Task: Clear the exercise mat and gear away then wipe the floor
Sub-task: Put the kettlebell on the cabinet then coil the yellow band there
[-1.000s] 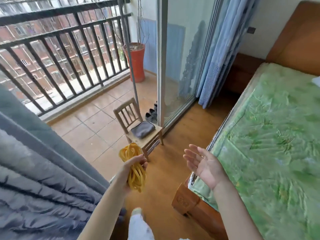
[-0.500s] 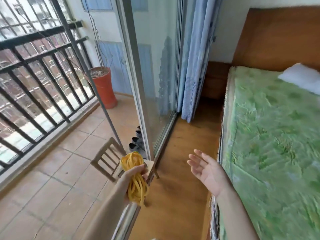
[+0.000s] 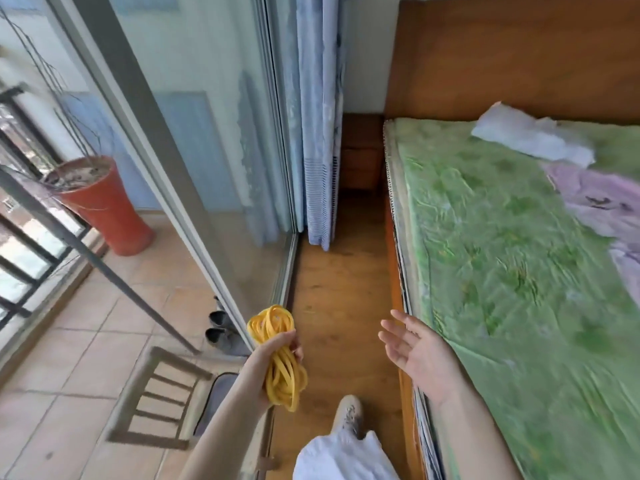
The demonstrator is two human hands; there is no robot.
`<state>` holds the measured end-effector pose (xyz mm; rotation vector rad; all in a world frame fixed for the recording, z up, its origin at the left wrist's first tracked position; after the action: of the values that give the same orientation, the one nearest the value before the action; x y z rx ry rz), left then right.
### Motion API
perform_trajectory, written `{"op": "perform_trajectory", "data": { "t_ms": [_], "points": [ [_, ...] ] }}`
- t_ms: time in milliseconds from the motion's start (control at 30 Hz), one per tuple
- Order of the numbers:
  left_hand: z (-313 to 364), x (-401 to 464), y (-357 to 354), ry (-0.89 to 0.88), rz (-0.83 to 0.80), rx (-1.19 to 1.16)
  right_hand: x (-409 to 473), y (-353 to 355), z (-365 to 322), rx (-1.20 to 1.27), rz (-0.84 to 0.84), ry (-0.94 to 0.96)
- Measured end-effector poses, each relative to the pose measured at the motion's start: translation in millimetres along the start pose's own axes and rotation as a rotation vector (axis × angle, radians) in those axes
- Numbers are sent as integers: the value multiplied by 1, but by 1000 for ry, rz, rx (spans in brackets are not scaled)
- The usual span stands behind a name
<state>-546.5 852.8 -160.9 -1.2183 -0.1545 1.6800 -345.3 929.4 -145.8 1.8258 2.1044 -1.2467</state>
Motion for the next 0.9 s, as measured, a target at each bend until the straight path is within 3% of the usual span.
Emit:
{"op": "perform_trajectory", "data": {
  "t_ms": [467, 900],
  "points": [
    [134, 183, -125, 33, -20, 48, 187, -38, -192, -3, -13, 140],
    [221, 331, -212, 49, -41, 67, 327, -46, -261, 35, 33, 86]
  ]
}}
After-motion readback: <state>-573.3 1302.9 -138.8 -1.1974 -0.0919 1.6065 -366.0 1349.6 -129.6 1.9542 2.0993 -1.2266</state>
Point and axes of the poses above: each hand's wrist, its own x-axis towards the middle knuckle, its own y-axis out of the back of the hand, z = x × y, the point moved 9 cm from there along x, towards the middle knuckle, and after that the axes turned 2 degrees about y, right-handed, at the moved point
